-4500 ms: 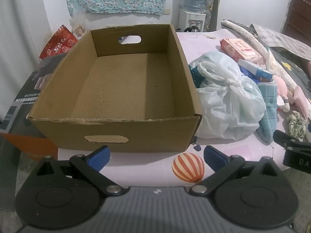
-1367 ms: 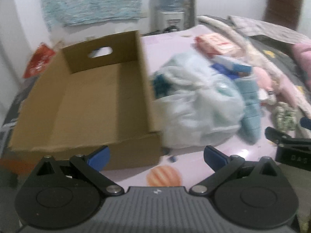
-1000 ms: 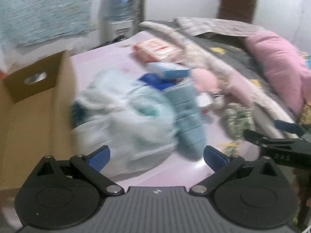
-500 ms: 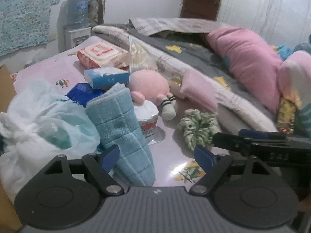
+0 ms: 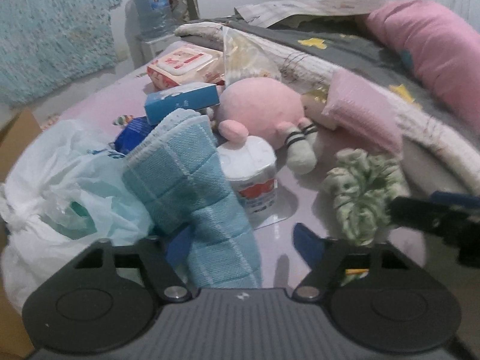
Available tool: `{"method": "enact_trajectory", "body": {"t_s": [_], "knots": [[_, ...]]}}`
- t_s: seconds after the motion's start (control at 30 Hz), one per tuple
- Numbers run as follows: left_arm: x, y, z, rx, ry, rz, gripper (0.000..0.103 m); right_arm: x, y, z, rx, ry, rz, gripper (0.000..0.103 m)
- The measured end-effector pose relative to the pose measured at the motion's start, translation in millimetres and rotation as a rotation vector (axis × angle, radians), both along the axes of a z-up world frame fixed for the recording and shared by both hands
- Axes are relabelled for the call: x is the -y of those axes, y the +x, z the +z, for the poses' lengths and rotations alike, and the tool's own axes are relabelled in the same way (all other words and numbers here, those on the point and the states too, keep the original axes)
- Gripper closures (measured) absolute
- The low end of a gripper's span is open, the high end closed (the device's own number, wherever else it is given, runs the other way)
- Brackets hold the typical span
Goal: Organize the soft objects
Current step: 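Grasp the light-blue towel with the left tool while the right tool grasps the green scrunchie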
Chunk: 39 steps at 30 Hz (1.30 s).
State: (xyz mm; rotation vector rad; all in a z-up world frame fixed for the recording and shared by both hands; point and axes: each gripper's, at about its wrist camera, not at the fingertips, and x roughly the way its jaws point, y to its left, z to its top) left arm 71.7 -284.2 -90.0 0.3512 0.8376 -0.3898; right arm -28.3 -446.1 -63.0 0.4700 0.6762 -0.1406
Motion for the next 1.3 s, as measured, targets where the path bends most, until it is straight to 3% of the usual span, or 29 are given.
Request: {"method": "enact_trajectory", "body": {"t_s": [0.07, 0.13, 0.27, 0.63, 0.8, 0.9, 0.97, 1.03, 1.3], "knots": [[2.2, -1.8, -1.4, 0.018, 0.041, 0.011, 0.054, 1.7, 0.1, -0.6, 0.002, 0.005, -0.002, 0.024], [1.3, -1.8, -1.7, 0.029, 0.062, 0.022, 0.064, 2.6, -1.1, -0.8, 0.007, 0.009, -0.002, 0.025], [-5.8, -2.2, 2.1, 0.017, 0.041, 0.019, 0.075, 1.7, -5.0, 0.4, 0.015, 0.009, -0.001, 0.025], [-21.8, -32.8, 12.3, -0.031, 0.064, -0.164, 0.082, 6.1, -9.4, 0.0, 0.024, 0.018, -0.012, 0.025], [-24.2, -38.7, 11.0, -0.048, 0.070, -0.216, 0.075, 6.0, -6.3, -3.8, 0.016, 0.023, -0.008, 0.025], [-22.0, -35.4, 9.6, -0.051, 0.053, -0.207, 0.063, 5.1, -3.3, -5.7, 0.009, 0.030, -0.005, 0.025], [-19.4, -31.9, 8.5, -0.061, 0.041, -0.198, 0.049, 4.4, -3.0, -5.2, 0.011, 0.022, -0.004, 0.025], [-17.2, -28.2, 8.6, -0.076, 0.023, -0.184, 0.043, 5.6, -3.2, -5.4, 0.011, 0.019, -0.008, 0.025], [-7.7, -17.2, 9.7, -0.034, 0.032, -0.080, 0.034, 14.3, -1.1, -10.9, 0.008, 0.041, -0.021, 0.025]]}}
